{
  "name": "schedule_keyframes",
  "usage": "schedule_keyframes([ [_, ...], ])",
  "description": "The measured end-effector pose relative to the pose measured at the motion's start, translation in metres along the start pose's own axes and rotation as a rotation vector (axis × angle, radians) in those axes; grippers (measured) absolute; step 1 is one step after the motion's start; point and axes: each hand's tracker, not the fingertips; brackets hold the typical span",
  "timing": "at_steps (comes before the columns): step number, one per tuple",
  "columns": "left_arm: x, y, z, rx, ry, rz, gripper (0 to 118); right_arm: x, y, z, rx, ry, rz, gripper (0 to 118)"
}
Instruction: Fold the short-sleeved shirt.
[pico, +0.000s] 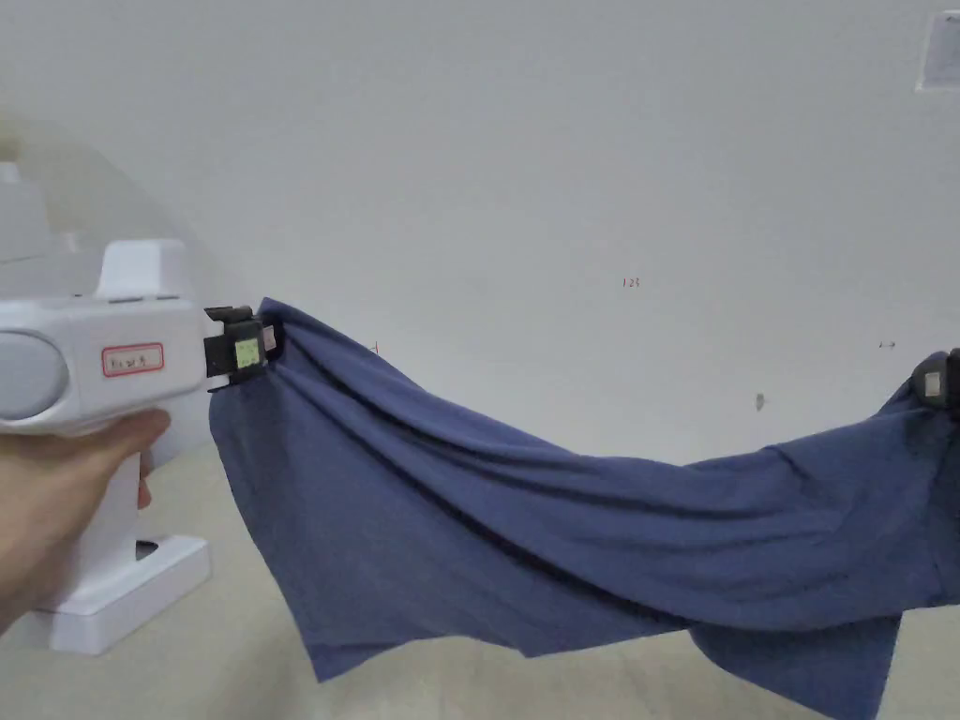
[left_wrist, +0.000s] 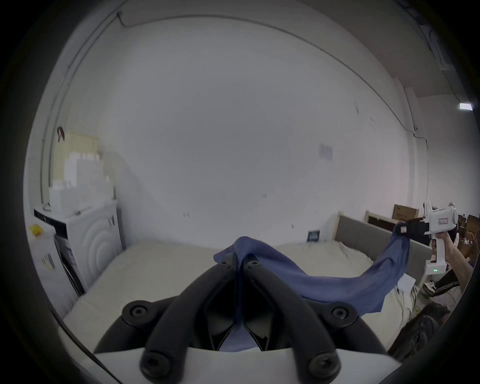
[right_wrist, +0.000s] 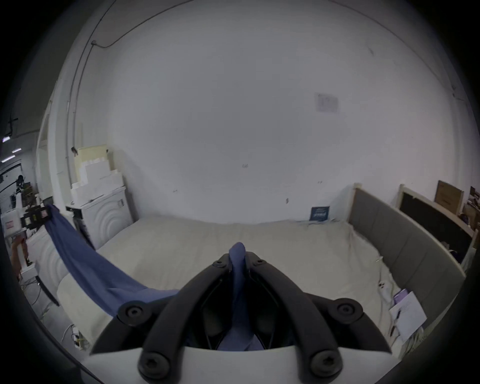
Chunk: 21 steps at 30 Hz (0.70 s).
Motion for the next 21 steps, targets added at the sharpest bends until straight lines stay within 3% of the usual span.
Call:
schedule_keyframes([
  [5,-0.011,0.038,0.004,0.022,0.045,-0.013,2,-0.005,0.038,0.012,0.05,-0.069,0.004,5],
  [21,-0.029,0.022,-0.054,-0.021,0.074,0.017,2,-0.001,0.033,-0.051,0.004,-0.069,0.0,5],
])
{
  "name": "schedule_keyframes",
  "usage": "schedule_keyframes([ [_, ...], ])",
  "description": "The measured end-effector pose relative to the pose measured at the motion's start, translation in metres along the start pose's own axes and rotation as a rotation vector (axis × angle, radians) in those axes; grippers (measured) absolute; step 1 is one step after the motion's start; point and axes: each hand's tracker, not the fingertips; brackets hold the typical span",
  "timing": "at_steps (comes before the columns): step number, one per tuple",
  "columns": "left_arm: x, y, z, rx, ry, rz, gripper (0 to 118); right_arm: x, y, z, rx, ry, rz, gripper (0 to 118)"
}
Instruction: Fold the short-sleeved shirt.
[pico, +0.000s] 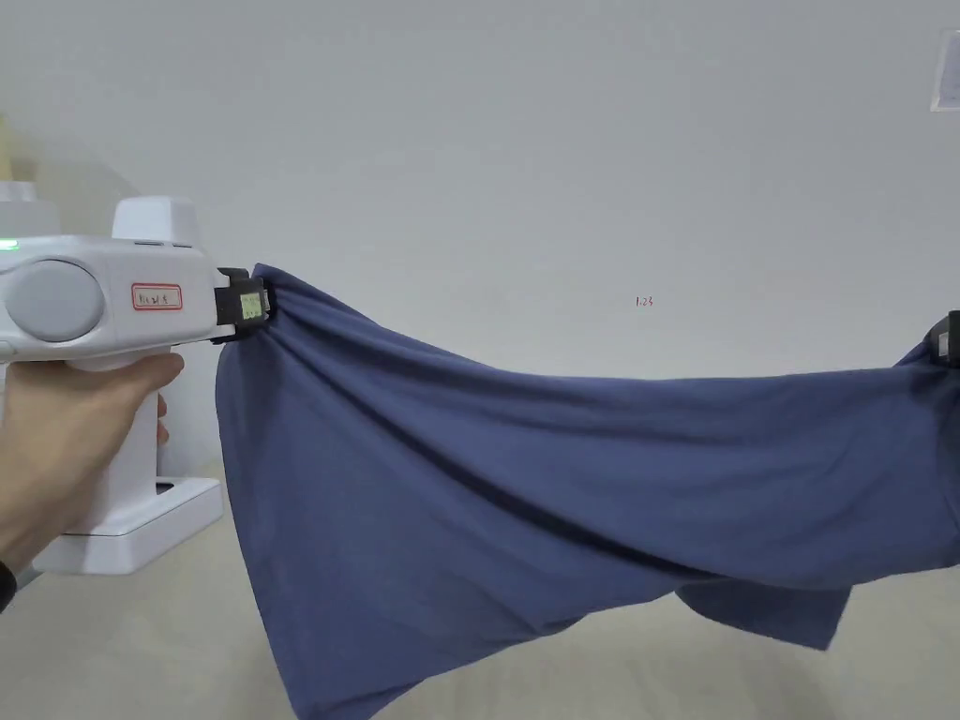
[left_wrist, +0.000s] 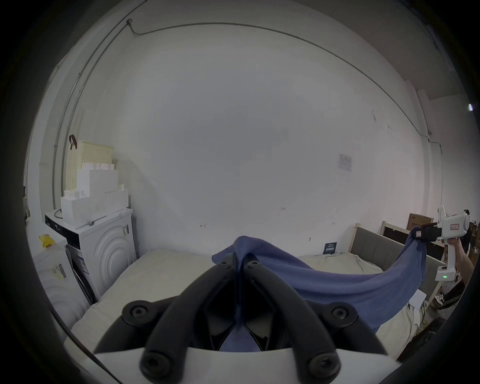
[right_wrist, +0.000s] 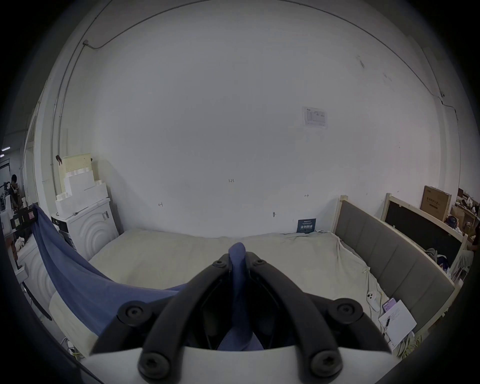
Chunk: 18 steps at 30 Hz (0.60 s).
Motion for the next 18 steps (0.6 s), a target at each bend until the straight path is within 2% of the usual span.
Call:
schedule_keyframes([
  [6,-0.01,-0.03,-0.073,-0.146,0.056,0.038,2,-0.008,-0.019,-0.07,-0.059,-0.005,0.014,5],
  [13,-0.024,-0.069,-0.179,-0.237,0.122,0.042,2,-0.032,-0.047,-0.181,-0.159,-0.005,0.03,5],
  [15,-0.027,-0.075,-0.201,-0.228,0.131,0.006,2,-0.039,-0.053,-0.207,-0.177,-0.006,0.036,5],
  [18,-0.03,-0.088,-0.22,-0.234,0.136,0.026,2,-0.047,-0.065,-0.241,-0.192,-0.007,0.048,5],
])
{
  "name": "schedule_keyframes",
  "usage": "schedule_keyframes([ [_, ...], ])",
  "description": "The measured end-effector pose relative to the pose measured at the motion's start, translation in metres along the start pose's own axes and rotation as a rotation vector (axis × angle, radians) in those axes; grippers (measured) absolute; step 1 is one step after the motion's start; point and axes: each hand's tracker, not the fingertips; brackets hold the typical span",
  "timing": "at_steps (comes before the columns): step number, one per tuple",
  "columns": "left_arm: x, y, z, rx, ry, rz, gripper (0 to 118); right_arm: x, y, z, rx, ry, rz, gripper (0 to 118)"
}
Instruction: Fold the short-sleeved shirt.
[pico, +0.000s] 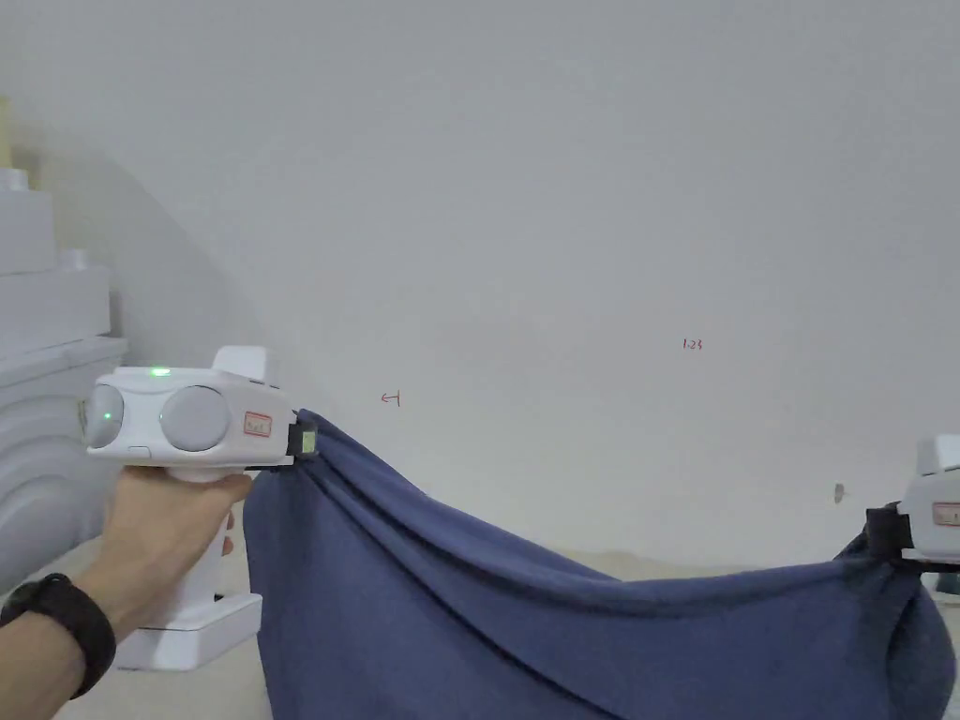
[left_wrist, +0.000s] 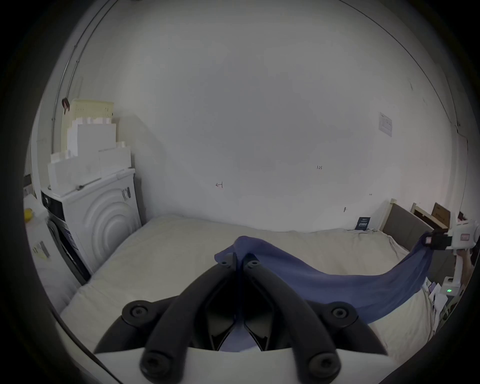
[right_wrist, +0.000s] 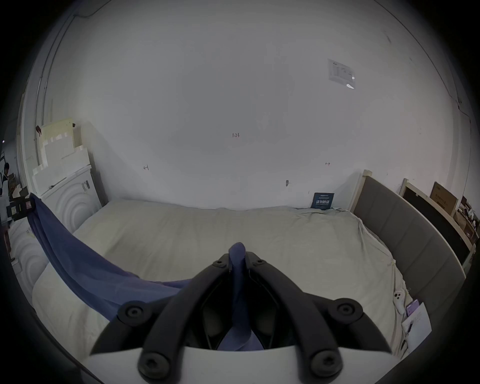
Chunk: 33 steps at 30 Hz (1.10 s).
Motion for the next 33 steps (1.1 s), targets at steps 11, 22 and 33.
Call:
schedule_keyframes([
  [11,-0.035,-0.235,-0.05,-0.331,-0.057,0.145,2,-0.01,-0.207,-0.094,-0.278,0.063,-0.109,5],
  [22,-0.07,-0.355,0.068,-0.387,-0.092,0.254,2,0.042,-0.354,-0.008,-0.345,0.111,-0.27,5],
  [33,-0.076,-0.409,0.202,-0.454,-0.12,0.26,2,0.049,-0.422,0.12,-0.353,0.1,-0.239,5],
])
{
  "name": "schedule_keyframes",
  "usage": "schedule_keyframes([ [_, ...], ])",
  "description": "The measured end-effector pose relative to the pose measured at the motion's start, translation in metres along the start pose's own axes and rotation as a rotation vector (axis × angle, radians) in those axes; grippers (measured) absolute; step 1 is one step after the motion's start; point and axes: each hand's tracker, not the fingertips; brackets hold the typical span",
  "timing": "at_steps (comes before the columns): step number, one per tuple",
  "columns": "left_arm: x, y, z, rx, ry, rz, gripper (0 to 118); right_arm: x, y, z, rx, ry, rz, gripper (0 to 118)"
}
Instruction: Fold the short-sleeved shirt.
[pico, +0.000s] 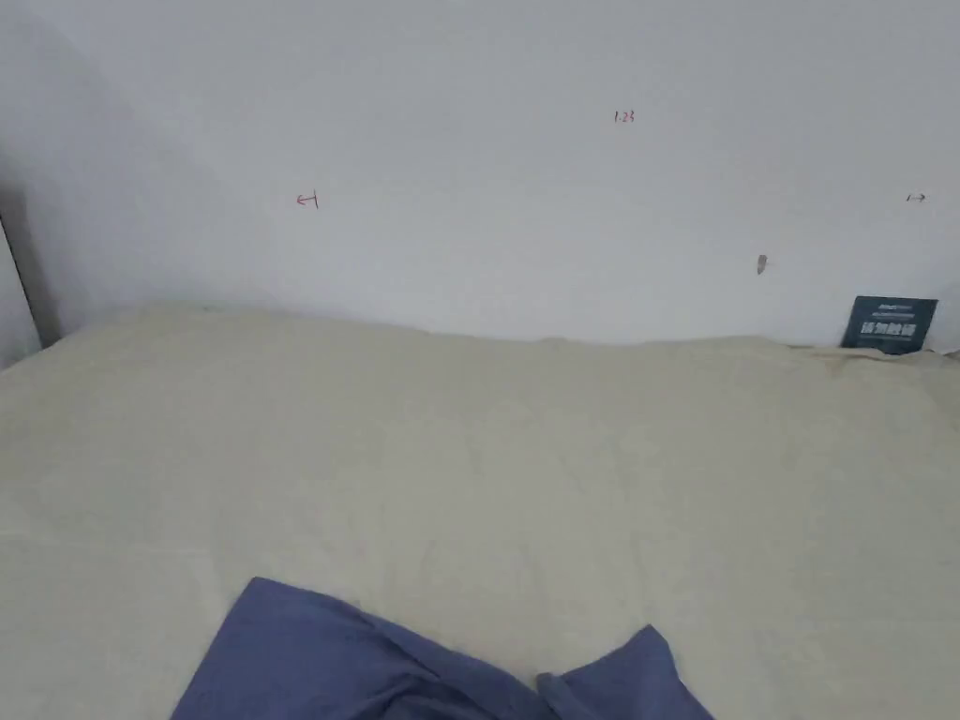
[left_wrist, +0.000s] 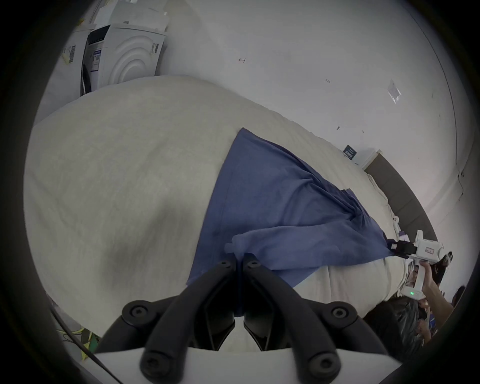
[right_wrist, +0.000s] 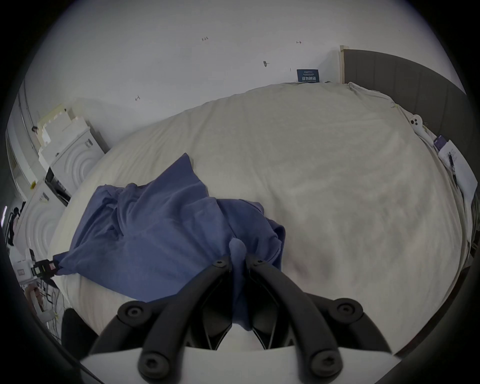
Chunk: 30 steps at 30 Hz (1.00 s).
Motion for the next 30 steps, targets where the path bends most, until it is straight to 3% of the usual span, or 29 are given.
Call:
schedule_keyframes([
  [1,0.0,-0.001,0.0,-0.015,-0.016,-0.022,2,0.002,-0.005,0.002,0.003,0.013,0.008,6],
  [2,0.0,-0.002,0.0,-0.018,-0.014,-0.027,5,0.003,-0.009,0.005,0.0,0.029,0.036,17],
  [3,0.002,-0.005,0.006,0.033,0.02,-0.043,15,0.003,-0.016,0.011,0.04,-0.029,0.052,38],
  [4,0.003,-0.005,0.012,0.055,0.056,-0.068,29,0.003,-0.021,0.021,0.087,-0.074,0.045,64],
  [5,0.004,-0.003,0.021,0.077,0.076,-0.094,58,0.004,-0.025,0.033,0.106,-0.07,0.045,84],
  [6,0.008,-0.002,0.033,0.117,0.1,-0.133,77,0.002,-0.026,0.049,0.131,-0.076,0.049,87],
  [8,0.018,0.005,0.059,0.196,0.141,-0.182,96,-0.009,-0.027,0.084,0.222,-0.103,0.059,87],
  [12,0.05,0.02,0.109,0.353,0.101,-0.19,96,-0.042,-0.017,0.146,0.392,-0.08,0.052,87],
  [15,0.083,0.023,0.137,0.451,0.052,-0.238,96,-0.068,-0.012,0.172,0.446,0.004,0.047,87],
  [22,0.13,0.003,0.158,0.465,-0.04,-0.259,94,-0.121,-0.023,0.195,0.484,0.119,0.087,86],
  [26,0.144,-0.013,0.165,0.452,-0.029,-0.305,81,-0.134,-0.033,0.201,0.48,0.123,0.108,86],
  [30,0.151,-0.029,0.17,0.441,-0.006,-0.355,67,-0.138,-0.046,0.203,0.461,0.116,0.131,76],
])
